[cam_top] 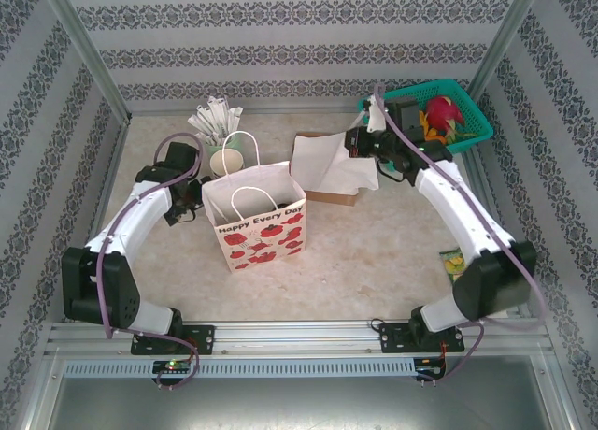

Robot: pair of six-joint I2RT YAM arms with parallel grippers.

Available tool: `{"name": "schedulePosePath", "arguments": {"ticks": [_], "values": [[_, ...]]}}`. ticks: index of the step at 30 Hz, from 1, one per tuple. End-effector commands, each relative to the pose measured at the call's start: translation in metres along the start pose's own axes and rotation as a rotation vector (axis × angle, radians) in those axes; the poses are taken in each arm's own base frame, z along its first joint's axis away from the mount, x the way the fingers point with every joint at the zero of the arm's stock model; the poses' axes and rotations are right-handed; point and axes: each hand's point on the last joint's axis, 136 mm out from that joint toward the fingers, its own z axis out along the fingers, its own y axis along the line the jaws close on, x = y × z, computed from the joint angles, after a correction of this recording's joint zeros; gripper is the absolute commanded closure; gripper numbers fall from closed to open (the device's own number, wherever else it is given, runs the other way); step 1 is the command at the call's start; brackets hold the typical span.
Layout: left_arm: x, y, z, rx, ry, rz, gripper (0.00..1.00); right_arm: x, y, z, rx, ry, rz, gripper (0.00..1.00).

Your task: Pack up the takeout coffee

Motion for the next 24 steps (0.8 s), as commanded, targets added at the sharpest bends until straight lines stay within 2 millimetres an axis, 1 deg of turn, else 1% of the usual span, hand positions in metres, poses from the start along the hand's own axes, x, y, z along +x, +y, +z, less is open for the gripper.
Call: {"name": "schedulePosePath", "arguments": {"ticks": [1, 5, 7, 10, 12, 14, 17, 19, 21, 24], "values": [[-0.005, -0.001, -0.016, 0.022, -0.024, 0.0, 0.0, -0.031, 0.07, -0.048, -0.167, -0.089, -0.181, 1.0], [-0.002, -0.001, -0.017, 0.031, -0.02, -0.019, 0.0, -0.035, 0.135, -0.085, -0.283, -0.127, -0.32, 1.0], [-0.002, -0.001, -0.018, 0.039, -0.024, -0.02, 0.0, -0.039, 0.16, -0.099, -0.304, -0.157, -0.364, 1.0], [0.001, -0.003, -0.017, 0.048, -0.014, -0.017, 0.0, -0.044, 0.191, -0.115, -0.364, -0.189, -0.381, 1.0], [0.002, -0.004, -0.017, 0.053, -0.009, -0.012, 0.0, -0.042, 0.21, -0.124, -0.399, -0.196, -0.396, 1.0], [0.003, -0.004, -0.017, 0.057, -0.007, -0.009, 0.01, -0.035, 0.228, -0.132, -0.434, -0.2, -0.428, 1.0], [0.003, -0.005, -0.019, 0.07, -0.009, -0.001, 0.0, -0.023, 0.245, -0.138, -0.45, -0.195, -0.48, 1.0], [0.004, -0.007, -0.019, 0.078, -0.006, 0.003, 0.0, -0.017, 0.25, -0.133, -0.449, -0.187, -0.474, 1.0], [0.005, -0.009, -0.019, 0.089, -0.004, 0.004, 0.01, -0.01, 0.255, -0.116, -0.472, -0.163, -0.423, 1.0], [0.005, -0.01, -0.018, 0.097, -0.008, 0.004, 0.0, 0.011, 0.263, -0.08, -0.479, -0.085, -0.369, 1.0]]}}
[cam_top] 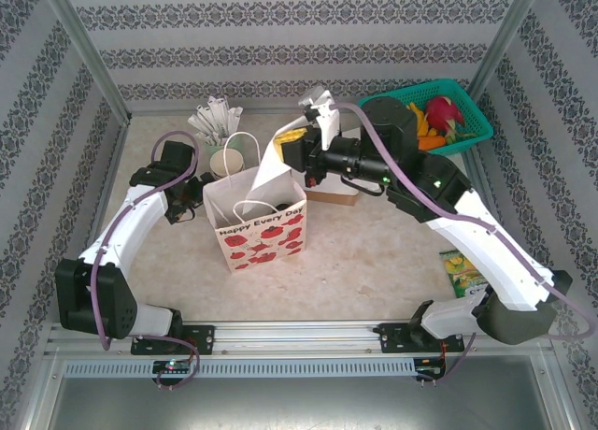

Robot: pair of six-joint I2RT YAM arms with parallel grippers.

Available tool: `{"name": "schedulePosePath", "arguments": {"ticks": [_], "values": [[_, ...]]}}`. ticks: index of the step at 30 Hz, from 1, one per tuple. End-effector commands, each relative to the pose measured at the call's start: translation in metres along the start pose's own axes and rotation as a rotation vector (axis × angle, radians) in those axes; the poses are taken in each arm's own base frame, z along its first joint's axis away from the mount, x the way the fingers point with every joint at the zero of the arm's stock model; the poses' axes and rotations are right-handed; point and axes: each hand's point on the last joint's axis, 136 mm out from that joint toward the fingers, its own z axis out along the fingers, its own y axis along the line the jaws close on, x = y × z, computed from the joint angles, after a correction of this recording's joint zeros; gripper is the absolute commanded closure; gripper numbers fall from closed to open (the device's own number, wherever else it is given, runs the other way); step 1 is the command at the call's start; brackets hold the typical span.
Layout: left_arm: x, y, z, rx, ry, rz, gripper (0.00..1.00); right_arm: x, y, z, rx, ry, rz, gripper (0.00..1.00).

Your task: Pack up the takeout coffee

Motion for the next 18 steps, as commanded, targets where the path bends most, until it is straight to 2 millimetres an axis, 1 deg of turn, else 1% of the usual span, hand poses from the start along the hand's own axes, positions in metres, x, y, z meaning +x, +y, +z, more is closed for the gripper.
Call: {"name": "schedulePosePath", "arguments": {"ticks": [1, 2, 4, 6, 8, 10, 13, 15, 16, 18], "values": [[0.002, -0.001, -0.005, 0.022, -0.01, 0.014, 0.0, 0.034, -0.013, 0.044, 0.033, 0.081, 0.089, 1.0], [-0.001, 0.0, -0.007, 0.019, -0.022, 0.02, 0.01, 0.044, -0.018, 0.051, 0.055, 0.114, 0.099, 1.0], [-0.006, 0.002, -0.014, 0.012, -0.06, 0.029, 0.01, 0.058, -0.031, 0.057, 0.115, 0.153, 0.127, 1.0], [-0.015, 0.002, -0.021, 0.009, -0.106, 0.036, 0.01, 0.064, -0.036, 0.059, 0.139, 0.185, 0.135, 1.0], [-0.025, 0.001, -0.026, 0.008, -0.157, 0.032, 0.01, 0.067, -0.025, 0.063, 0.077, 0.226, 0.136, 0.97], [-0.034, -0.001, -0.028, 0.012, -0.191, 0.021, 0.01, 0.07, -0.012, 0.069, -0.007, 0.271, 0.138, 0.96], [-0.046, -0.006, -0.032, 0.028, -0.25, 0.004, 0.01, 0.083, 0.011, 0.079, -0.145, 0.361, 0.151, 0.95], [-0.054, -0.008, -0.035, 0.029, -0.281, 0.001, 0.01, 0.088, 0.02, 0.081, -0.191, 0.403, 0.14, 0.9], [-0.058, -0.01, -0.037, 0.03, -0.296, 0.01, 0.01, 0.088, 0.022, 0.08, -0.197, 0.413, 0.121, 0.87], [-0.064, -0.008, -0.041, 0.014, -0.328, 0.026, 0.01, 0.082, 0.02, 0.072, -0.174, 0.407, 0.075, 0.77]]}}
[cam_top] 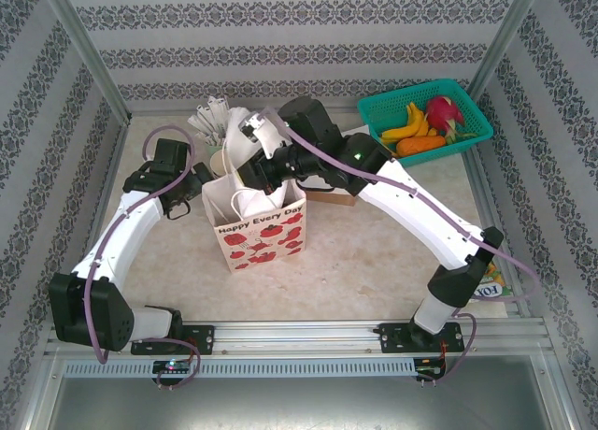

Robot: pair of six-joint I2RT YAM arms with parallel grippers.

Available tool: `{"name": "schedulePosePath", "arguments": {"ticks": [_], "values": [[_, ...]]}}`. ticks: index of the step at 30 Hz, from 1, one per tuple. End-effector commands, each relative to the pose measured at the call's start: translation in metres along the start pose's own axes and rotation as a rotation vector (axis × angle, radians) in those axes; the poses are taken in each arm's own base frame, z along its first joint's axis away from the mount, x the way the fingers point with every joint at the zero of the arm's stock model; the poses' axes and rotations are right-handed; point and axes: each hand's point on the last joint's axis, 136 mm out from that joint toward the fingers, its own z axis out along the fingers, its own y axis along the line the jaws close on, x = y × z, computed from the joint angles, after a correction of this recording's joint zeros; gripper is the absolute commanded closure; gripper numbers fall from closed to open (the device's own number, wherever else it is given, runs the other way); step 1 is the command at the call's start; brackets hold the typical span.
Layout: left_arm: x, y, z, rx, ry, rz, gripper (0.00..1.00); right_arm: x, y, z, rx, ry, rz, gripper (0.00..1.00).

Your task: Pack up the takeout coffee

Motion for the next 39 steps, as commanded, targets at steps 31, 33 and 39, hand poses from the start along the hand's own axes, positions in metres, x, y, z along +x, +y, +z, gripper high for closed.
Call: {"name": "schedulePosePath", "arguments": {"ticks": [31, 33, 39], "values": [[-0.016, 0.022, 0.101, 0.216, -0.519, 0.474, 0.01, 0.289, -0.367, -0.199, 1.087, -0.312, 0.279, 0.02], [-0.008, 0.017, 0.105, 0.222, -0.526, 0.513, 0.01, 0.279, -0.375, -0.194, 1.05, -0.342, 0.251, 0.02], [-0.003, 0.019, 0.112, 0.178, -0.542, 0.531, 0.01, 0.261, -0.384, -0.168, 0.899, -0.381, 0.218, 0.02]]}}
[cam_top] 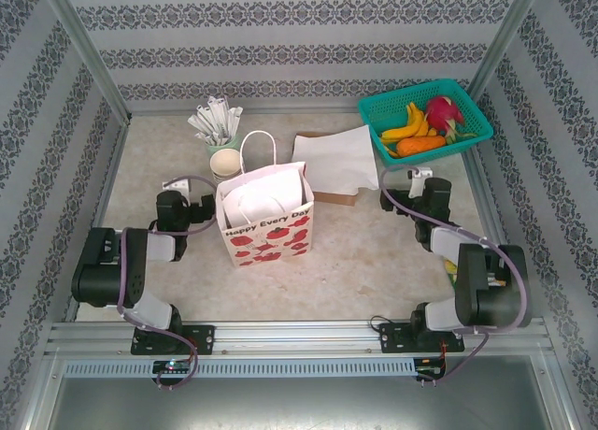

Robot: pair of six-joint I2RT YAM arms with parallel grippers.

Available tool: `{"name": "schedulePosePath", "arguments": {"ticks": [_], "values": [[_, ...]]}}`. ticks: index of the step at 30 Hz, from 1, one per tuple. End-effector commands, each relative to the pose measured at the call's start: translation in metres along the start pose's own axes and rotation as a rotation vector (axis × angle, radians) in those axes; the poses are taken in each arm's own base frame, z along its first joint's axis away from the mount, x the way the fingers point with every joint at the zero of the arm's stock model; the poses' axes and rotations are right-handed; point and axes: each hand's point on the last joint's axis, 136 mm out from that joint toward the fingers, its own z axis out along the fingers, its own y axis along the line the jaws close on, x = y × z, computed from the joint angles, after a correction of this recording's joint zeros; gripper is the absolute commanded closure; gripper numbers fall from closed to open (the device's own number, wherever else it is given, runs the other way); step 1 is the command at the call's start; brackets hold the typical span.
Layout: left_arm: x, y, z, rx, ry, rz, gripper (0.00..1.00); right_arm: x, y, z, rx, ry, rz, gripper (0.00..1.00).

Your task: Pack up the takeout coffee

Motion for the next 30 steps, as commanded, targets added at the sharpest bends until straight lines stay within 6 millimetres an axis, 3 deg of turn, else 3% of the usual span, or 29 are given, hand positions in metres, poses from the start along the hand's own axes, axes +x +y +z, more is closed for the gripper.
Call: {"name": "schedulePosePath", "arguments": {"ticks": [1, 12, 17, 19, 30], "values": [[-0.028, -0.005, -0.002, -0.008, -0.104, 0.045, 0.01, -0.027, 0.02, 0.005, -0.124, -0.132, -0.04, 0.02], [-0.028, -0.009, -0.001, 0.014, -0.101, 0.055, 0.01, -0.022, 0.023, -0.002, -0.111, -0.162, -0.073, 0.02], [-0.028, -0.009, -0.001, 0.014, -0.101, 0.057, 0.01, -0.019, 0.025, -0.005, -0.109, -0.276, -0.092, 0.02], [-0.028, -0.009, -0.001, 0.015, -0.102, 0.056, 0.01, -0.014, 0.023, -0.004, -0.092, -0.212, -0.095, 0.02], [-0.028, -0.01, -0.001, 0.018, -0.1, 0.058, 0.01, -0.016, 0.019, -0.003, -0.062, -0.227, -0.085, 0.02]]}}
